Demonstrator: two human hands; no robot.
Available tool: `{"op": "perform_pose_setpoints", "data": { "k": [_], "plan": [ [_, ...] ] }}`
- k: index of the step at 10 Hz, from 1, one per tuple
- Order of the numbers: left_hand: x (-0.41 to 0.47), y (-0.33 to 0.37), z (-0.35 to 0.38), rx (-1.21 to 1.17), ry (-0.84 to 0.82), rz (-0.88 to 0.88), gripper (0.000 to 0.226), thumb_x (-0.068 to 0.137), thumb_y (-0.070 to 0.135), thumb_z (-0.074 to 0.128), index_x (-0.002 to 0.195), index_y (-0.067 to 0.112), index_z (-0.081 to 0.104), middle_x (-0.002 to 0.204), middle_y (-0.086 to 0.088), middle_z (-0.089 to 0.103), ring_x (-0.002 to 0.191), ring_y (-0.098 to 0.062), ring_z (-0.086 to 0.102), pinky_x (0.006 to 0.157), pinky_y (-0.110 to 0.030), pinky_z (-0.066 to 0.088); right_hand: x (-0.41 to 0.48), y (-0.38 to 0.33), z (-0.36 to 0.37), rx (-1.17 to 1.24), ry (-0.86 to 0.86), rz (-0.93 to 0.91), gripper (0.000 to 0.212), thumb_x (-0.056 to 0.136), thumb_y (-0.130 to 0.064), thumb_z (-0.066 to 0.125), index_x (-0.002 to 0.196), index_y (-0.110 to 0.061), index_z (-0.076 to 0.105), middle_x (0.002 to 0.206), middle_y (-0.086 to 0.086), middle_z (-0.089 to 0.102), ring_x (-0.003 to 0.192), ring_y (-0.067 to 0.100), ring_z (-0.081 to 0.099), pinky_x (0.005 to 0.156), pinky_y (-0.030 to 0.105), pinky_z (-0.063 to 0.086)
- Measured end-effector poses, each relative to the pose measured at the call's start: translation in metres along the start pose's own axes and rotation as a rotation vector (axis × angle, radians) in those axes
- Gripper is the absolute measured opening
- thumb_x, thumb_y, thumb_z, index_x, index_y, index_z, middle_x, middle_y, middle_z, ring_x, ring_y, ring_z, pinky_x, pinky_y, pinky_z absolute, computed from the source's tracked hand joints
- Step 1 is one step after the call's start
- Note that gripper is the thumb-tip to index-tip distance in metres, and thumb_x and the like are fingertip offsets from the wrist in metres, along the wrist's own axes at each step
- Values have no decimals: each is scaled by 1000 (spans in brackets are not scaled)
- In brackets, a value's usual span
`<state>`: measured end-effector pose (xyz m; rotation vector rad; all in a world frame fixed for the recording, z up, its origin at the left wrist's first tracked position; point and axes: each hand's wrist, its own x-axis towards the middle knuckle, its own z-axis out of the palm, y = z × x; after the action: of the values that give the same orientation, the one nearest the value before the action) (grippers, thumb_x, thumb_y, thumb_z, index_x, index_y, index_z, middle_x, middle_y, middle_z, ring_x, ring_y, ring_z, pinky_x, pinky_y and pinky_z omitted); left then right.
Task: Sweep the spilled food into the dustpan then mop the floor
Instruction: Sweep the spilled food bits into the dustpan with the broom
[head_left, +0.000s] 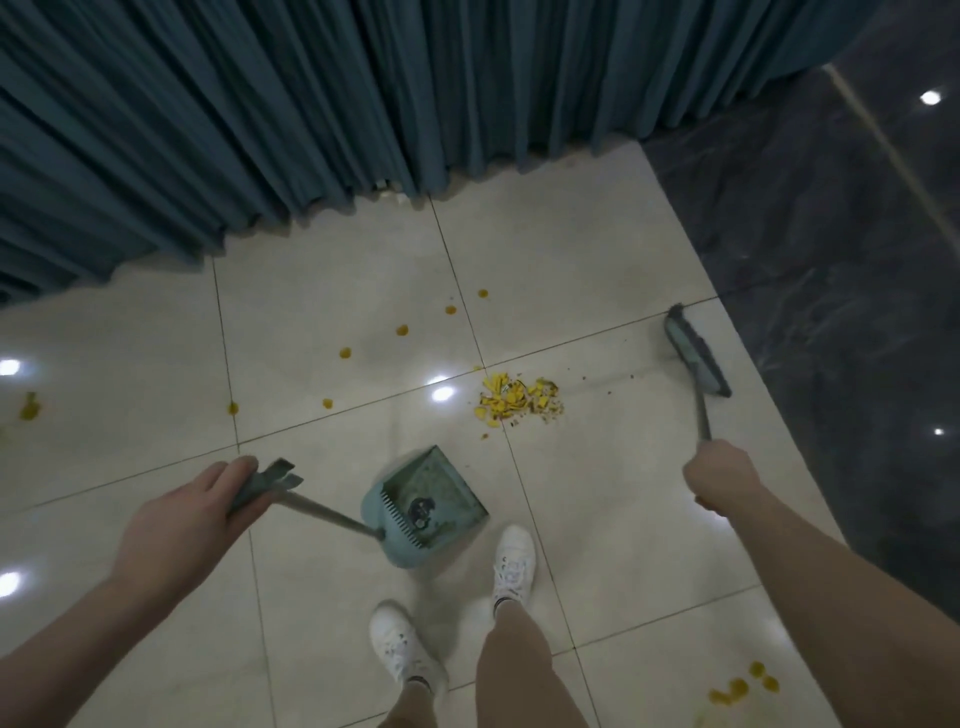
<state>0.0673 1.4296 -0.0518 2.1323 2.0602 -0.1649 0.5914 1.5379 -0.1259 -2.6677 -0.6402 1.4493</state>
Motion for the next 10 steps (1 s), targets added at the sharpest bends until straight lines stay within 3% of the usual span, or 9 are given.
{"op": "perform_pose_setpoints", "data": {
  "k": [1,2,3,6,7,8,9,10],
  "plan": [
    [-9,-7,3,-19,17,17,30,83,44,61,100,22,49,83,2,62,50,-26,59,42,-29,43,-27,18,26,-443,30,-202,31,94,-7,52,122,4,60,105,13,63,72,20,56,57,12,53],
    [-24,-13,10,-17,39,16,30,83,44,63,100,23,50,84,1,64,50,-27,60,40,-27,41,-65,24,42,-420,-21,-167,28,93,0,47,118,9,56,73,9,49,54,16,46,27,15,37],
    [-43,-14,20,-24,51,55,32,81,40,70,100,24,50,81,3,63,47,-23,57,39,-21,31,-100,39,62,-523,17,-212,27,95,-1,42,115,6,58,72,8,48,49,18,52,25,15,30],
    [-61,-16,29,-33,59,125,29,84,45,64,98,24,50,73,5,55,45,-17,53,38,-19,24,-186,105,73,-628,-111,-256,30,96,-10,43,123,-5,56,84,6,56,51,16,58,33,18,39],
    [-58,-21,27,-29,70,139,29,86,47,62,99,24,50,76,4,57,48,-18,56,38,-20,24,-193,108,46,-578,-76,-272,27,97,-21,50,116,-8,64,71,4,56,45,16,53,31,15,35],
    [-57,-29,28,-23,75,149,30,84,46,65,100,24,51,76,4,59,47,-18,56,38,-19,24,-192,98,14,-479,0,-274,28,96,-30,57,111,-8,67,61,6,53,40,17,47,37,19,35],
    [-61,-31,29,-29,81,154,32,81,42,71,96,22,52,71,4,56,41,-18,52,39,-16,18,-186,75,4,-481,43,-293,29,96,-26,56,118,-8,64,64,9,56,45,19,49,40,23,38],
    [-67,-33,31,-55,81,143,33,87,55,52,94,23,51,67,4,53,38,-17,50,39,-15,15,-161,38,16,-527,107,-328,29,98,-22,54,120,-6,63,77,13,63,50,21,56,39,22,40]
  ]
}}
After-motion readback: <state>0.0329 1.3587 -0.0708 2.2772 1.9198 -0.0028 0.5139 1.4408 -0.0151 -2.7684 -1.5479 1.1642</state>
